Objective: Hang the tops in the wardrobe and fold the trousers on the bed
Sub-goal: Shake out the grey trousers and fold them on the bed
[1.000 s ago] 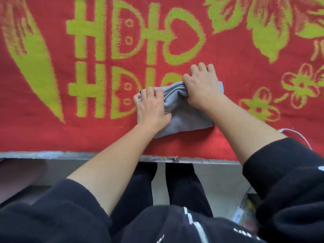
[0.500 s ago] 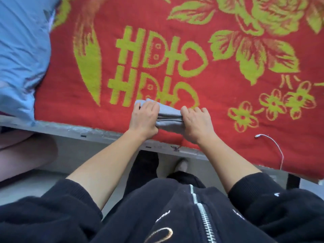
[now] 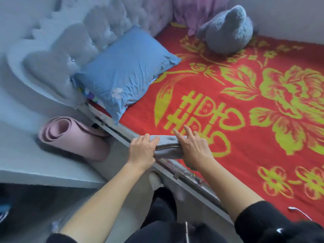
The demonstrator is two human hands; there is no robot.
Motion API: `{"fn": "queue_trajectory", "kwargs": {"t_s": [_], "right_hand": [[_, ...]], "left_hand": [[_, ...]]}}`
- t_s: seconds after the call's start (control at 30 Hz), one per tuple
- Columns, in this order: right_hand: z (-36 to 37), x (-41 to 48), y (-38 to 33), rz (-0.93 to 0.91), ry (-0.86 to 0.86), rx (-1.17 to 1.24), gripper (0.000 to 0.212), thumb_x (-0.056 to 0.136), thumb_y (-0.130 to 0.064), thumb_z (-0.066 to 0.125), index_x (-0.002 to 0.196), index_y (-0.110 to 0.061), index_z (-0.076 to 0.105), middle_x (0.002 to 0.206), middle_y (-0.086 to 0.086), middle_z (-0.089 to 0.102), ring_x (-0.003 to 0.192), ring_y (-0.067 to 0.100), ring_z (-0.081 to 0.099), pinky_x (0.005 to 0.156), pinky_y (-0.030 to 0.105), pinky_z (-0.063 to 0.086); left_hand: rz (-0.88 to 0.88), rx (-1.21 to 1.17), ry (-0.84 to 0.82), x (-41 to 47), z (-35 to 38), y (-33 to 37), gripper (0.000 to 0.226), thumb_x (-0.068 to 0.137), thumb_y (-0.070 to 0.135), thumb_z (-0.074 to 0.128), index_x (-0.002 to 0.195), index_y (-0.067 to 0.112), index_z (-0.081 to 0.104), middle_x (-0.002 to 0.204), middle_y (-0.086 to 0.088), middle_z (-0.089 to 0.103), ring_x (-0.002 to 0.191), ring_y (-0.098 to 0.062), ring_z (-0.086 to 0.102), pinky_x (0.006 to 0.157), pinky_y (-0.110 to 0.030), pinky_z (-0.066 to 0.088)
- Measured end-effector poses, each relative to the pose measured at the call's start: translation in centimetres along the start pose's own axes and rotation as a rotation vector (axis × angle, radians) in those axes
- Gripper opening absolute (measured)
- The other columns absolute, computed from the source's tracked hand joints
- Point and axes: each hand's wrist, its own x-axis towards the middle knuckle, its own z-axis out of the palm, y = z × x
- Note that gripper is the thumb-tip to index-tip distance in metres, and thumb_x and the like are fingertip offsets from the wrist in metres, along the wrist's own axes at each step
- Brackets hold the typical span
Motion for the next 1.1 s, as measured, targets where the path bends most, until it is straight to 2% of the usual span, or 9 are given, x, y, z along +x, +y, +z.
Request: {"fn": "queue_trajectory", "kwargs": {"t_s": [0.1, 0.23, 0.4, 0.47, 0.57, 0.7, 0.87, 1.0, 1.1], "right_hand": [[-2.9, -0.6, -3.9, -0.149, 0.098, -0.065, 0.081, 0.087, -0.023, 0.065, 0.151, -0.036, 0.018, 0.161, 0.011, 0.012, 0.135, 0.033, 0.036, 0.077, 0.039, 0.052], [-7.9, -1.3, -9.5, -0.289, 0.238, -0.109, 0.071, 0.086, -0.024, 0.06, 0.146, -0.035, 0.025, 0.137, 0.005, 0.042, 0.118, 0.029, 0.05, 0.071, 0.037, 0.046], [-14.8, -1.7, -17.7, -0.452, 0.494, -0.198, 0.063, 0.079, -0.024, 0.062, 0.139, -0.032, 0.045, 0.115, 0.003, 0.063, 0.1, 0.028, 0.065, 0.094, 0.049, 0.044], [-17.1, -2.2, -22.2, -0.481, 0.546, -0.239, 0.064, 0.077, -0.024, 0.068, 0.138, -0.031, 0.048, 0.112, 0.002, 0.063, 0.096, 0.028, 0.066, 0.087, 0.048, 0.05], [-19.4, -3.4, -30.3, -0.552, 0.55, -0.243, 0.063, 0.085, -0.027, 0.06, 0.144, -0.035, 0.04, 0.119, -0.001, 0.059, 0.104, 0.026, 0.063, 0.069, 0.038, 0.055], [-21.4, -6.0, -43.5, -0.678, 0.572, -0.251, 0.073, 0.09, -0.036, 0.058, 0.152, -0.037, 0.02, 0.136, -0.002, 0.049, 0.121, 0.024, 0.054, 0.08, 0.036, 0.051], [-25.4, -10.6, -60.7, -0.855, 0.595, -0.294, 0.104, 0.075, -0.037, 0.079, 0.153, -0.031, 0.011, 0.136, 0.001, 0.048, 0.117, 0.027, 0.056, 0.08, 0.039, 0.052], [-30.8, -14.0, -70.8, -0.966, 0.675, -0.293, 0.116, 0.068, -0.04, 0.085, 0.155, -0.03, 0.009, 0.14, 0.003, 0.049, 0.115, 0.029, 0.06, 0.083, 0.04, 0.052], [-36.4, -15.5, -76.0, -1.001, 0.866, -0.25, 0.117, 0.062, -0.043, 0.088, 0.154, -0.032, 0.016, 0.135, 0.003, 0.055, 0.109, 0.029, 0.064, 0.078, 0.038, 0.053]], "left_hand": [[-0.104, 0.04, 0.038, -3.9, -4.1, -2.6, 0.064, 0.036, 0.009, 0.08, 0.097, 0.024, 0.069, 0.076, -0.004, 0.053, 0.063, -0.028, 0.057, 0.049, -0.032, 0.047], [-0.217, 0.088, 0.116, -8.2, -10.0, -7.1, 0.065, 0.044, 0.014, 0.082, 0.106, 0.026, 0.069, 0.086, -0.008, 0.057, 0.07, -0.031, 0.061, 0.042, -0.032, 0.047], [-0.329, 0.182, 0.24, -13.6, -16.3, -14.1, 0.065, 0.051, 0.02, 0.081, 0.114, 0.027, 0.066, 0.088, -0.007, 0.057, 0.065, -0.029, 0.062, 0.042, -0.031, 0.043], [-0.375, 0.202, 0.262, -16.7, -18.9, -17.2, 0.065, 0.052, 0.024, 0.081, 0.114, 0.026, 0.064, 0.089, -0.004, 0.058, 0.068, -0.026, 0.064, 0.046, -0.031, 0.045], [-0.435, 0.177, 0.313, -22.7, -21.5, -22.6, 0.059, 0.071, 0.019, 0.071, 0.127, 0.025, 0.052, 0.106, -0.005, 0.056, 0.09, -0.028, 0.063, 0.062, -0.036, 0.049], [-0.5, 0.238, 0.357, -32.8, -24.0, -31.2, 0.061, 0.081, 0.02, 0.069, 0.136, 0.025, 0.042, 0.119, -0.005, 0.05, 0.104, -0.027, 0.058, 0.077, -0.04, 0.051], [-0.678, 0.373, 0.39, -45.2, -28.4, -42.6, 0.069, 0.05, 0.009, 0.084, 0.115, 0.022, 0.066, 0.095, -0.007, 0.06, 0.075, -0.027, 0.065, 0.049, -0.037, 0.051], [-0.747, 0.562, 0.448, -52.8, -34.3, -49.4, 0.066, 0.048, 0.009, 0.084, 0.111, 0.021, 0.07, 0.092, -0.009, 0.059, 0.07, -0.03, 0.065, 0.045, -0.033, 0.047], [-0.761, 0.72, 0.569, -56.4, -40.7, -53.1, 0.061, 0.053, 0.008, 0.08, 0.113, 0.017, 0.069, 0.091, -0.013, 0.057, 0.069, -0.036, 0.063, 0.044, -0.033, 0.043]]}}
